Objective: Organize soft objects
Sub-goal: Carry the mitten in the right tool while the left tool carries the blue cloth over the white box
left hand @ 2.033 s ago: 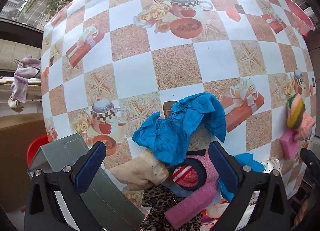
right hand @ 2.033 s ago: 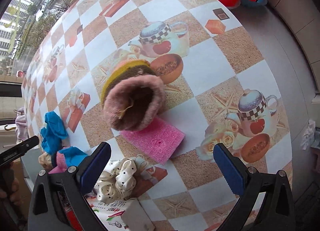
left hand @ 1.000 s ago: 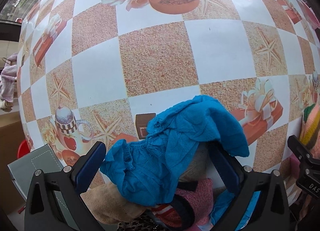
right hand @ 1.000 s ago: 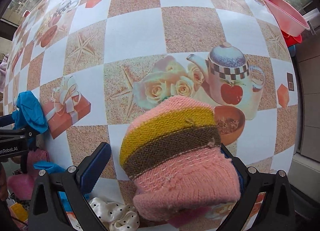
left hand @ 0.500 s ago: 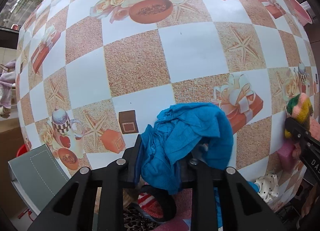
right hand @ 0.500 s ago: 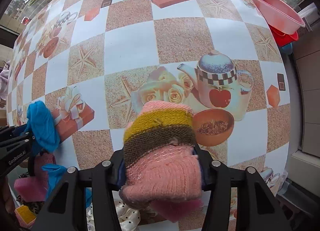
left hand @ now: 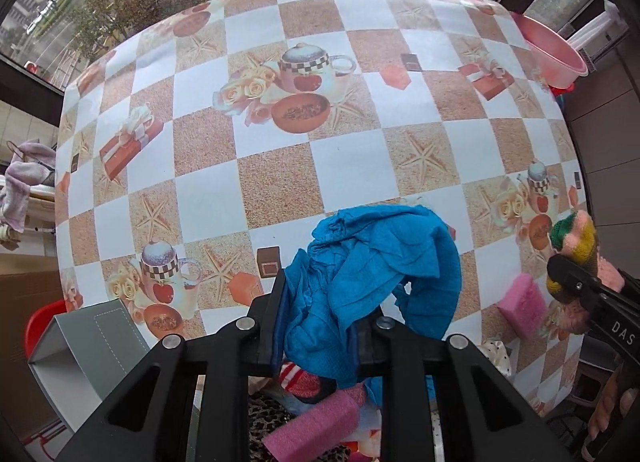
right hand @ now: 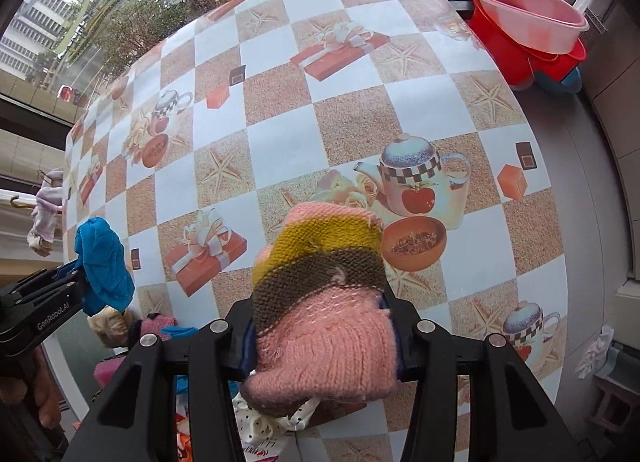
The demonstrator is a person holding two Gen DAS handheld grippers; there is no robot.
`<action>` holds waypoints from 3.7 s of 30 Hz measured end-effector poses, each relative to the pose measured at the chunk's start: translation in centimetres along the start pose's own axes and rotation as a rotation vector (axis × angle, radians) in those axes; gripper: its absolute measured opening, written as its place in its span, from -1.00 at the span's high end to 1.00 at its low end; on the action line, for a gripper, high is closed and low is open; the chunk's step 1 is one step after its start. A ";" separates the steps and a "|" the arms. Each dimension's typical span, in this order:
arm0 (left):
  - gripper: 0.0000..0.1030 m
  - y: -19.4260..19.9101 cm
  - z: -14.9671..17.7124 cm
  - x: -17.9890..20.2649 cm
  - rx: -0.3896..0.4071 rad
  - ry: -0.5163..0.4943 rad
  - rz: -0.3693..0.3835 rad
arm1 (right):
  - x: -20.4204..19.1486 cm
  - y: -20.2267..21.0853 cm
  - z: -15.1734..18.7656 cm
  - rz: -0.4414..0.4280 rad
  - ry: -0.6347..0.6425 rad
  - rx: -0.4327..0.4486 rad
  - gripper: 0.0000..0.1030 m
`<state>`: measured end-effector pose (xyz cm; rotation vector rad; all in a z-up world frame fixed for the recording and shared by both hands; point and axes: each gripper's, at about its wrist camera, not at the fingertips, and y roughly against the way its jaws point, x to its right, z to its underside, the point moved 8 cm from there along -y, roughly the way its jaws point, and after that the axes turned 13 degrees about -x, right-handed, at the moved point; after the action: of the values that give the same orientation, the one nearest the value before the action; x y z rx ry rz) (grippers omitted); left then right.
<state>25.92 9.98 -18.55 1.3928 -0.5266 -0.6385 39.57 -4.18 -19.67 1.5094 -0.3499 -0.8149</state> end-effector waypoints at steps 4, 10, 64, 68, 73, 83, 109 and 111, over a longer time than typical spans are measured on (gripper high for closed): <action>0.50 1.3 3.0 1.3 0.027 -0.054 0.036 | 0.4 0.9 1.9 -0.022 -0.025 0.013 0.03; 0.50 2.5 7.9 4.0 0.058 -0.156 0.063 | 1.2 2.0 5.8 -0.046 -0.079 0.015 0.03; 0.49 4.2 34.0 -17.9 0.193 0.096 0.127 | -24.2 0.2 30.6 0.022 0.463 -0.110 0.02; 0.49 3.2 34.6 -20.6 0.176 0.197 0.137 | -27.0 0.3 30.2 0.027 0.539 -0.112 0.02; 0.49 1.9 35.2 -22.1 0.154 0.259 0.149 | -30.2 -0.3 29.6 0.037 0.609 -0.125 0.02; 0.49 0.7 35.1 -23.1 0.131 0.292 0.139 | -32.5 -1.7 29.3 0.050 0.640 -0.152 0.02; 0.49 -3.4 32.7 -24.3 0.064 0.375 0.180 | -35.4 -4.5 25.6 0.108 0.606 -0.121 0.02; 0.49 -4.4 32.6 -23.9 0.035 0.362 0.181 | -35.7 -5.5 25.6 0.118 0.616 -0.134 0.02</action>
<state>-13.99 2.51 -18.52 1.4342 -0.3688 -0.2230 -3.90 1.21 -13.09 1.5159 0.0740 -0.2474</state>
